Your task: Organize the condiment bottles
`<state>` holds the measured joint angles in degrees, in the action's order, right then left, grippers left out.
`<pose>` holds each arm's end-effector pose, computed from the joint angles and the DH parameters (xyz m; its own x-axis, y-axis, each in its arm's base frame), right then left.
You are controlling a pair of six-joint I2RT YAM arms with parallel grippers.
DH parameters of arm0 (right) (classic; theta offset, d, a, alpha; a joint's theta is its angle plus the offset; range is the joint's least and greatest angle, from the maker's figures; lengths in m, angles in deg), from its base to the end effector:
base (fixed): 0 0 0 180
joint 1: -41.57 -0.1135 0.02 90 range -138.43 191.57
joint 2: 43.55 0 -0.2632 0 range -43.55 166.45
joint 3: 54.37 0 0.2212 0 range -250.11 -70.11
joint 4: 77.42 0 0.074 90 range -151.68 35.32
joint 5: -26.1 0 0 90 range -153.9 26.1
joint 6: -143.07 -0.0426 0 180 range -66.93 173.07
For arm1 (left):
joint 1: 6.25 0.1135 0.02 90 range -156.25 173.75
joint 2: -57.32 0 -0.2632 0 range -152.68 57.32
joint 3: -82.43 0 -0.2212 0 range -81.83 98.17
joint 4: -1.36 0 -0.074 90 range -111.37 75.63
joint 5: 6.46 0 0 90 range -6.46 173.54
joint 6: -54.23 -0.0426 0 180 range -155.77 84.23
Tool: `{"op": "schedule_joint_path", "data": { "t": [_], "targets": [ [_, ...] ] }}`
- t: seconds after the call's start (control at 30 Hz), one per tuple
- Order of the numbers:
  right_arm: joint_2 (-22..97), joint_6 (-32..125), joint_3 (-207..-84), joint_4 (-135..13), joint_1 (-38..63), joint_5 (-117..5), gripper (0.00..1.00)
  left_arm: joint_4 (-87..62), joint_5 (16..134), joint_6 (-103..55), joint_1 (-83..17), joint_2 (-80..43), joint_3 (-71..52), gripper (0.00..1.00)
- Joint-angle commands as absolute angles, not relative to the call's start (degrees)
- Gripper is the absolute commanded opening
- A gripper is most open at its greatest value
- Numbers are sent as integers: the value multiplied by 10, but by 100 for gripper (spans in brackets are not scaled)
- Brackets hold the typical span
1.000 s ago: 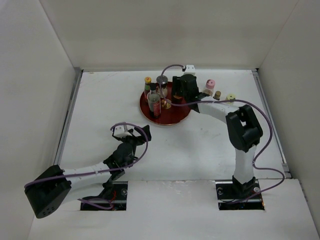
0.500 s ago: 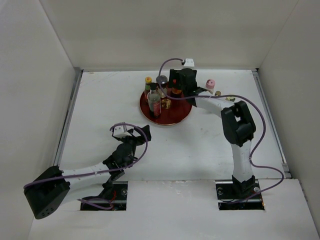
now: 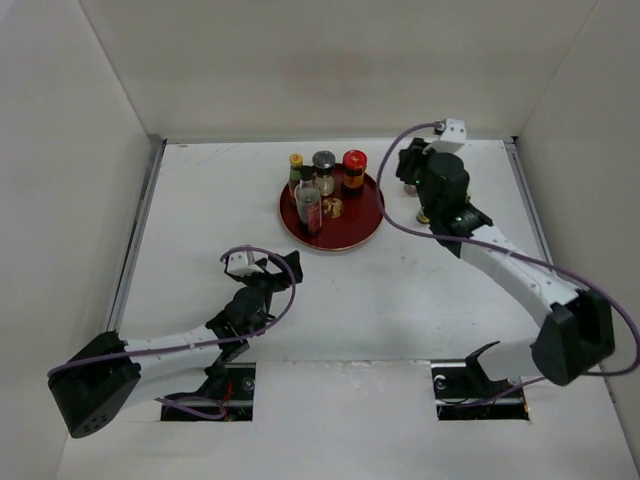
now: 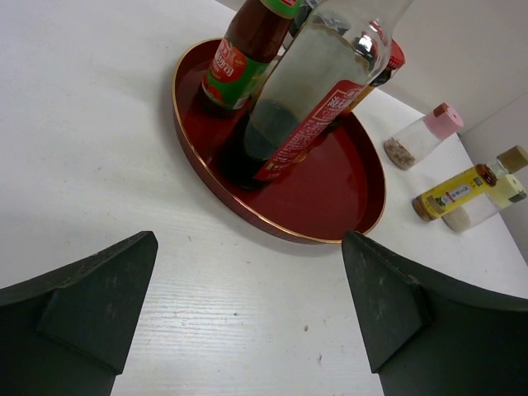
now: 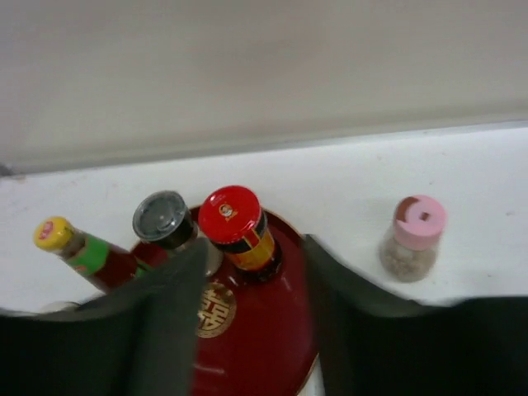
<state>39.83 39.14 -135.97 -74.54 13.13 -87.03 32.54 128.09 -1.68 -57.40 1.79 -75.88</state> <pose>0.2925 0.1394 0.3589 -0.0919 0.2020 -0.9751 -0.0737 0.9751 0.2090 0.1230 -0.1051 0.2025 -0.0888 -0.5265 -0.8455 0.0793 0.8424 -0.5329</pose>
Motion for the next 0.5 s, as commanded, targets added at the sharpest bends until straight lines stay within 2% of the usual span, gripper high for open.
{"op": "schedule_joint_path", "data": {
  "t": [0.0, 0.07, 0.1, 0.17, 0.23, 0.3, 0.37, 0.47],
  "targets": [
    [336, 381, -1294, -723, 171, -918, 39, 348, 1273, -11, -578, 14, -756, 97],
    [307, 379, -1272, -682, 191, -939, 39, 352, 1268, -11, -581, 4, -752, 97],
    [300, 382, -1264, -671, 199, -954, 45, 352, 1266, -11, -581, -4, -748, 97],
    [298, 387, -1255, -656, 215, -968, 71, 346, 1260, -11, -581, -11, -744, 97],
    [307, 400, -1257, -642, 232, -955, 87, 345, 1256, -11, -581, -10, -742, 97],
    [325, 402, -1274, -618, 249, -926, 91, 344, 1255, -11, -581, -8, -742, 97],
    [347, 405, -1292, -611, 261, -897, 91, 344, 1255, -11, -581, -3, -745, 97],
    [373, 403, -1305, -613, 269, -877, 85, 344, 1255, -11, -581, 2, -745, 97]
  ]
}}
